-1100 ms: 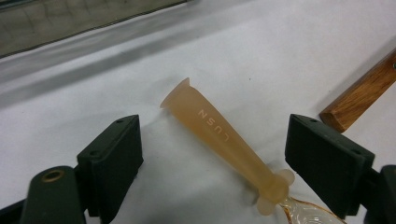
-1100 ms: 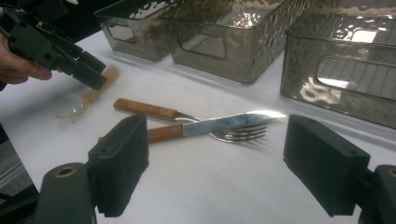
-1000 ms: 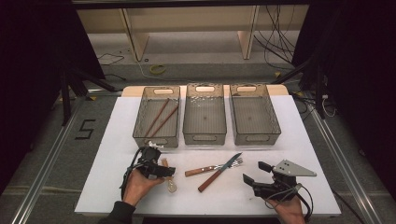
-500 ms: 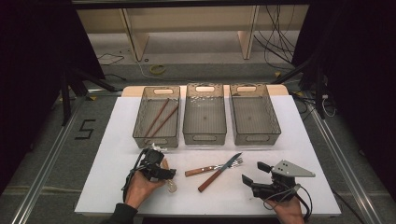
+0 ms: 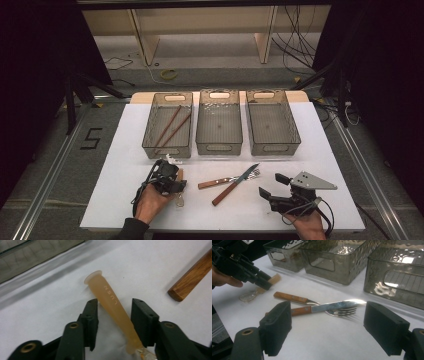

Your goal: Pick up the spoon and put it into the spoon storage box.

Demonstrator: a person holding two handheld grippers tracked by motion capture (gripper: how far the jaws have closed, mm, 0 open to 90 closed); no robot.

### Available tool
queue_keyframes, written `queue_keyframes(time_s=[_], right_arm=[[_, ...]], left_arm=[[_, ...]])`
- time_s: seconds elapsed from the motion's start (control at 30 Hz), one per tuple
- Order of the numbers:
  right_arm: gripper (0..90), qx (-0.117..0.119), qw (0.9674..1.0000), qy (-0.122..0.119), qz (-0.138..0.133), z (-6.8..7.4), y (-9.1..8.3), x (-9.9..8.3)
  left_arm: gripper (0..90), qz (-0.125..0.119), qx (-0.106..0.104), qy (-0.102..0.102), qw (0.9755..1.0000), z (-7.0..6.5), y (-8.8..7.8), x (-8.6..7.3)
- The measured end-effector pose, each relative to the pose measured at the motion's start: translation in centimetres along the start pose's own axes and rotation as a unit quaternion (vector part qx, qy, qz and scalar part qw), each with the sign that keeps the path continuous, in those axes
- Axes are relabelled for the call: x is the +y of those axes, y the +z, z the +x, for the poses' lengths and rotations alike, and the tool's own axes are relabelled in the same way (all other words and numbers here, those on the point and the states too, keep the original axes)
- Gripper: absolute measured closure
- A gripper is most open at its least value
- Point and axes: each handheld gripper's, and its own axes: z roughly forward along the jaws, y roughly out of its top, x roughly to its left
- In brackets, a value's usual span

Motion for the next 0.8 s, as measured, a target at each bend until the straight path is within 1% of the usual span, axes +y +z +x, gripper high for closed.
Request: queue_keyframes(time_s=[0.13, 0.27, 0.43, 0.57, 0.6, 0.63, 0.7, 0.8], right_arm=[[23.3, 0.000, 1.0000, -0.001, 0.000, 0.00, -0.01, 0.00], [23.3, 0.000, 1.0000, -0.001, 0.001, -0.01, -0.01, -0.01], [23.3, 0.000, 1.0000, 0.000, 0.000, -0.02, -0.04, 0.01], [23.3, -0.001, 1.0000, 0.000, 0.000, -0.01, -0.04, 0.01], [23.3, -0.001, 1.0000, 0.000, 0.000, -0.05, -0.04, 0.01], [23.3, 0.000, 1.0000, -0.001, -0.001, -0.07, -0.04, 0.01], [23.3, 0.000, 1.0000, -0.001, -0.001, -0.05, -0.07, 0.02], [23.3, 0.000, 1.0000, -0.002, -0.002, -0.05, -0.07, 0.02]], left_arm=[[67.8, 0.001, -0.005, 0.000, 1.0000, 0.14, -0.09, -0.01], [74.6, 0.002, -0.012, -0.003, 0.9999, 0.21, -0.10, 0.02], [75.6, 0.002, -0.017, 0.002, 0.9998, 0.35, -0.12, 0.06], [76.0, 0.005, -0.029, 0.005, 0.9996, 0.41, -0.22, 0.09], [76.1, 0.005, -0.031, 0.008, 0.9995, 0.39, -0.28, 0.10], [76.1, 0.001, -0.033, 0.007, 0.9994, 0.32, -0.36, 0.13], [76.2, -0.002, -0.036, 0.015, 0.9992, 0.34, -0.58, 0.20], [76.1, -0.008, -0.042, 0.019, 0.9989, 0.51, -0.91, 0.26]])
